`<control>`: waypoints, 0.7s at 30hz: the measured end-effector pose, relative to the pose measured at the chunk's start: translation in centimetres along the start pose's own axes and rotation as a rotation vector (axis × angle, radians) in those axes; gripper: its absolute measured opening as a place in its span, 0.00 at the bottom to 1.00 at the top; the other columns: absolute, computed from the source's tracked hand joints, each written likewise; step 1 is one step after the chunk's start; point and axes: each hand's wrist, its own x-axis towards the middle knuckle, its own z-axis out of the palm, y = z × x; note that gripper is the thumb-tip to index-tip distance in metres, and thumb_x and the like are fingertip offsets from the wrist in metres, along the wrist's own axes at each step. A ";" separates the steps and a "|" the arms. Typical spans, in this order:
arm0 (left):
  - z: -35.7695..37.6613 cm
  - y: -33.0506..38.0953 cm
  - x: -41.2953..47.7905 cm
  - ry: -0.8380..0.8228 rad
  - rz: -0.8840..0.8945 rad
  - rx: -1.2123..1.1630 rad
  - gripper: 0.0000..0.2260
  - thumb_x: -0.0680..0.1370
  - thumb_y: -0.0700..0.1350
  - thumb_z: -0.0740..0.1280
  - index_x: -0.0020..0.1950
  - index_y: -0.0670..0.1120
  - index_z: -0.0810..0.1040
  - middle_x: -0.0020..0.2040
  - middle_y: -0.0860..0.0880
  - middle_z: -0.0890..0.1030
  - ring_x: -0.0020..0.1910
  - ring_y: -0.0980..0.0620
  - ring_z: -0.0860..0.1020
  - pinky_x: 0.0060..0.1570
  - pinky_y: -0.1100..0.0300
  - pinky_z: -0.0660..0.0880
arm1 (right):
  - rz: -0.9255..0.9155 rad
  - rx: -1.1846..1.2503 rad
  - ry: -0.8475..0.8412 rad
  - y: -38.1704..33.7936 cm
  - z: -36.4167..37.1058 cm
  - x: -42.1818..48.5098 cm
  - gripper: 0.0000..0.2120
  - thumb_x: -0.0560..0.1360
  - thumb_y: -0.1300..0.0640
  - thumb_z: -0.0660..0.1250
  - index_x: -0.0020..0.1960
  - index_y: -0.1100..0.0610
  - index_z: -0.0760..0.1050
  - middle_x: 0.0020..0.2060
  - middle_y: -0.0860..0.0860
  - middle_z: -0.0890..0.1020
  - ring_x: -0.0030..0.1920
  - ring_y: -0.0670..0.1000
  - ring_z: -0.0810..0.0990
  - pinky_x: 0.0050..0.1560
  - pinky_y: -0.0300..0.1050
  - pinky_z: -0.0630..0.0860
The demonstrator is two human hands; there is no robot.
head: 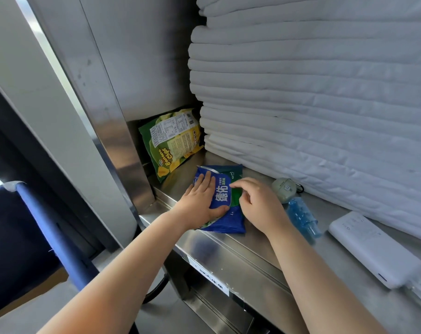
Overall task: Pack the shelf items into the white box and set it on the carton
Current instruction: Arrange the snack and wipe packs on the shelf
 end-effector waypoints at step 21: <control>-1.5 -3.4 -1.1 -0.155 0.116 0.072 0.33 0.78 0.63 0.55 0.76 0.57 0.41 0.77 0.51 0.36 0.74 0.50 0.35 0.72 0.51 0.38 | -0.013 -0.146 -0.091 0.6 1.1 0.2 0.18 0.79 0.56 0.60 0.69 0.54 0.71 0.67 0.49 0.73 0.69 0.50 0.66 0.67 0.44 0.65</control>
